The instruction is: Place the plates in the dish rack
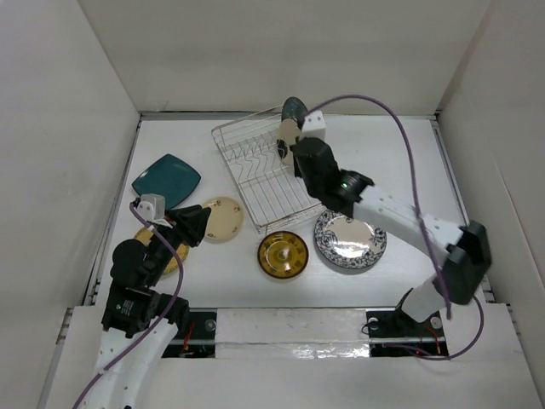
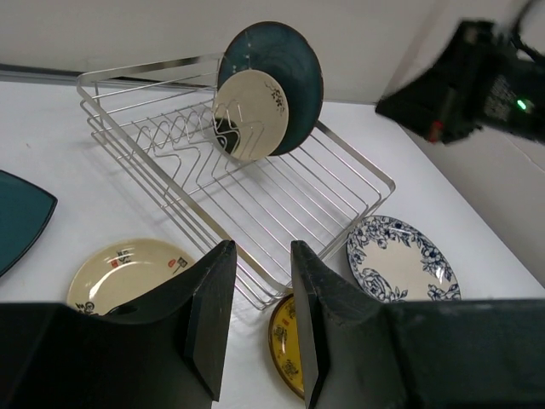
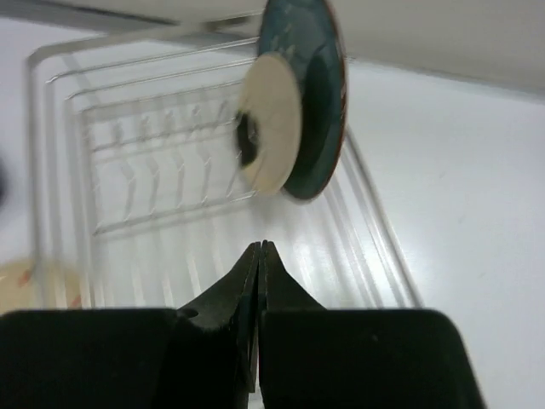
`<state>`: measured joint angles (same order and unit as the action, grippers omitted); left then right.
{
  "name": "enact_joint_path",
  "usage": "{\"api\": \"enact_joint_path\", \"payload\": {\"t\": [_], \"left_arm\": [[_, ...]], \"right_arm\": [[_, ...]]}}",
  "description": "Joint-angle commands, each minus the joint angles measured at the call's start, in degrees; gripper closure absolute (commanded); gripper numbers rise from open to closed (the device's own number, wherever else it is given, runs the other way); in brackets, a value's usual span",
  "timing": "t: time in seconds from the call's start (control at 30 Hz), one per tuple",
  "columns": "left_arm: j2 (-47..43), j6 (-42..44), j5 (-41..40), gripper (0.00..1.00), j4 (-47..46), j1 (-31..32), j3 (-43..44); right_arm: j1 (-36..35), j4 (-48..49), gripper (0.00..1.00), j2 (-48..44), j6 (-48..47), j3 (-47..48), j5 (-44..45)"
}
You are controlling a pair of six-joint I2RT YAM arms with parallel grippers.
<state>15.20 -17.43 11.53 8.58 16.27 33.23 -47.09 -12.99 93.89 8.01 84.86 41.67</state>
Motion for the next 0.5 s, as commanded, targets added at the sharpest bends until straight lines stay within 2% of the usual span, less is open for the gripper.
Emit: {"api": "enact_joint_path", "payload": {"t": [0.0,0.1,0.13,0.23,0.3,0.47], "left_arm": [[-1.5,0.6,0.9,0.71,-2.5,-0.4,0.2],[-1.8,0.6,1.0,0.71,-2.7,-0.4,0.2],[-2.0,0.6,1.0,0.71,-2.7,-0.4,0.2],[-2.5,0.6,1.1,0.71,-2.8,-0.4,0.3],[-2.5,0.6,1.0,0.71,-2.8,-0.4,0.2],[-3.1,0.6,1.0,0.71,-2.8,-0.4,0.1]], "right_arm": [[-2.1,1.4,1.00,-9.9,15.1,-15.3,-13.1],[-4.7,-0.9,1.00,-18.8,24.5,-28.2,-19.5],[-5.5,-2.4,0.97,-21.0,26.8,-31.0,-20.5],[-8.4,1.0,0.59,-27.8,33.8,-41.3,-27.9],[-9.6,3.2,0.44,-29.3,37.3,-45.5,-30.1],[-10.7,6.9,0.44,-28.0,45.5,-51.9,-32.8]]}}
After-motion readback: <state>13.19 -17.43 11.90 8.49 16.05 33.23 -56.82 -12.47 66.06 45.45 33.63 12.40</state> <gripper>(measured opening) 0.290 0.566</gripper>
